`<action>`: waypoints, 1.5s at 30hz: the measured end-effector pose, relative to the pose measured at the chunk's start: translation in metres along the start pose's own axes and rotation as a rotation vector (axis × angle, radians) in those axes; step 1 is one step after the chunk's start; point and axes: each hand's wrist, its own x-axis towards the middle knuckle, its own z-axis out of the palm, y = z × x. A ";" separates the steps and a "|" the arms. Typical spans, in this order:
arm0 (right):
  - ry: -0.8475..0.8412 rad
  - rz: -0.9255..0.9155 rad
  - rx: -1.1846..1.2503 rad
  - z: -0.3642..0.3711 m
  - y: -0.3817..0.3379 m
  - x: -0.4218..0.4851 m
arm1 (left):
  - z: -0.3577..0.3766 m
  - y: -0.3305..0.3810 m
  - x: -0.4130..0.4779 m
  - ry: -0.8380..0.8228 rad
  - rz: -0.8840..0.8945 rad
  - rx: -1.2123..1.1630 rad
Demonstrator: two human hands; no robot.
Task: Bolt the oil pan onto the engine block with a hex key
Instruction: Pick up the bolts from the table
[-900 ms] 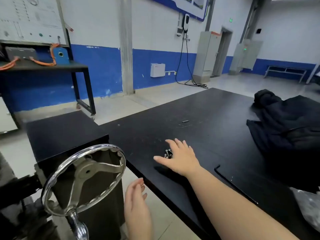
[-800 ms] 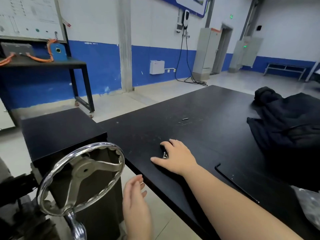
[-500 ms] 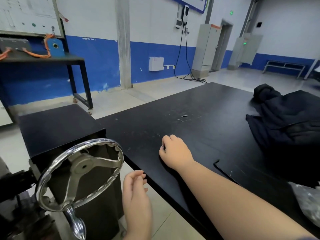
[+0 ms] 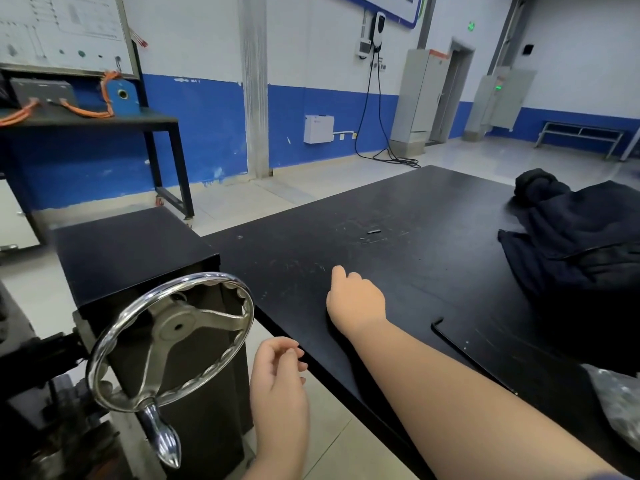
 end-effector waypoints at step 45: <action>-0.144 1.100 2.830 -0.035 0.082 0.011 | 0.043 -0.002 0.065 -0.246 0.510 0.952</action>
